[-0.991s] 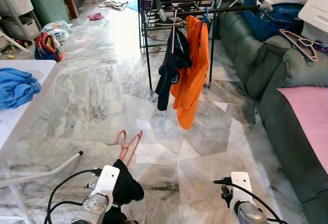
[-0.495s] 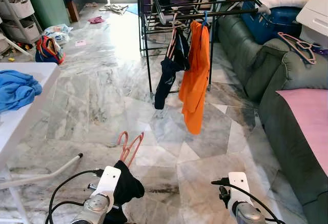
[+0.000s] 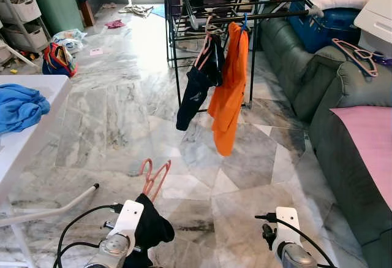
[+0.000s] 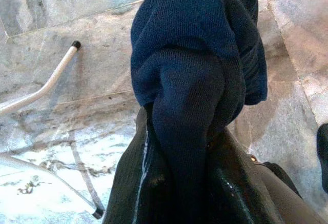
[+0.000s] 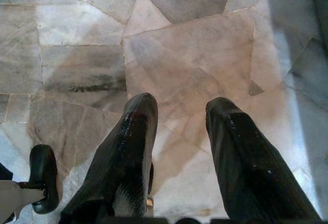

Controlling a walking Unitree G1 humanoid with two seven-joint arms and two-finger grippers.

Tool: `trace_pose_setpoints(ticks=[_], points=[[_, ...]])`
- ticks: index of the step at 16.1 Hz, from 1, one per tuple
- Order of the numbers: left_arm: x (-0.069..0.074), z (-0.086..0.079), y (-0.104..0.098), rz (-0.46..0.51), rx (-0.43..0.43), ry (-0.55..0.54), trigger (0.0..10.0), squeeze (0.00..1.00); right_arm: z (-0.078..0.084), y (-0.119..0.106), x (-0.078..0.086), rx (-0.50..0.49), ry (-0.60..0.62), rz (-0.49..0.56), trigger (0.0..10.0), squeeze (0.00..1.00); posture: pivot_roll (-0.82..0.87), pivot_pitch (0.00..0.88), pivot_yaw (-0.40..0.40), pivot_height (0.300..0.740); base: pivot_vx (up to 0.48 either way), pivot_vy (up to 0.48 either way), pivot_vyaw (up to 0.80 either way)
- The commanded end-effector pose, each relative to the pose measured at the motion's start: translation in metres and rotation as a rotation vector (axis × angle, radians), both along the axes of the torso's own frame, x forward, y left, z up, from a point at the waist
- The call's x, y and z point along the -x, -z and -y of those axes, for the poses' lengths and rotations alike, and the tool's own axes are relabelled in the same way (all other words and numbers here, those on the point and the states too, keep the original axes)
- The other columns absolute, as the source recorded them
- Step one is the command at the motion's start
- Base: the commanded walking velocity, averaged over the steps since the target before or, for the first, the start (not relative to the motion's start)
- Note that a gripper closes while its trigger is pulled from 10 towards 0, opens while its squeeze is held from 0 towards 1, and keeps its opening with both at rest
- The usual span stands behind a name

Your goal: Hang hanger

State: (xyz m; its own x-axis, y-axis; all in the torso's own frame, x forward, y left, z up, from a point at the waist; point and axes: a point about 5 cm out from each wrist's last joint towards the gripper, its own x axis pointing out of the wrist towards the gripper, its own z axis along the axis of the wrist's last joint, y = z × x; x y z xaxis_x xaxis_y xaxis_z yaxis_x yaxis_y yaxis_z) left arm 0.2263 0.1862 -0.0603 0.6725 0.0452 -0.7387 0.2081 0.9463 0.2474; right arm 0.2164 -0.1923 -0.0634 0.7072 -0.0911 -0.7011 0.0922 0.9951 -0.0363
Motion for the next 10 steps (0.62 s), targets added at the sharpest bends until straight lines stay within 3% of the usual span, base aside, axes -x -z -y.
trace_pose_setpoints(ticks=[1, 3, 4, 10], points=[[0.0017, -0.005, 0.0004, -0.004, -0.013, -0.012, 10.0, 0.0, -0.0006, 0.0015, 0.0013, -0.015, 0.017, -0.017, 10.0, 0.0, -0.02, 0.01, 0.005, 0.74, 0.0, 0.0, 0.0], [0.0013, -0.0051, 0.0002, -0.003, -0.015, -0.01, 10.0, 0.0, -0.0004, 0.0014, 0.0012, -0.017, 0.021, -0.017, 10.0, 0.0, -0.02, 0.01, 0.006, 0.74, 0.0, 0.0, 0.0], [0.0008, -0.0052, -0.0001, -0.002, -0.017, -0.007, 10.0, 0.0, -0.0005, 0.0011, 0.0008, -0.035, 0.035, -0.01, 10.0, 1.0, -0.02, 0.009, 0.007, 0.74, 0.0, 0.0, 0.0], [0.0015, -0.0057, 0.0002, -0.006, -0.028, 0.005, 10.0, 0.0, 0.0014, 0.0012, 0.0011, -0.028, 0.027, -0.017, 10.0, 1.0, -0.02, 0.009, 0.008, 0.74, 0.0, 0.0, 0.0]])
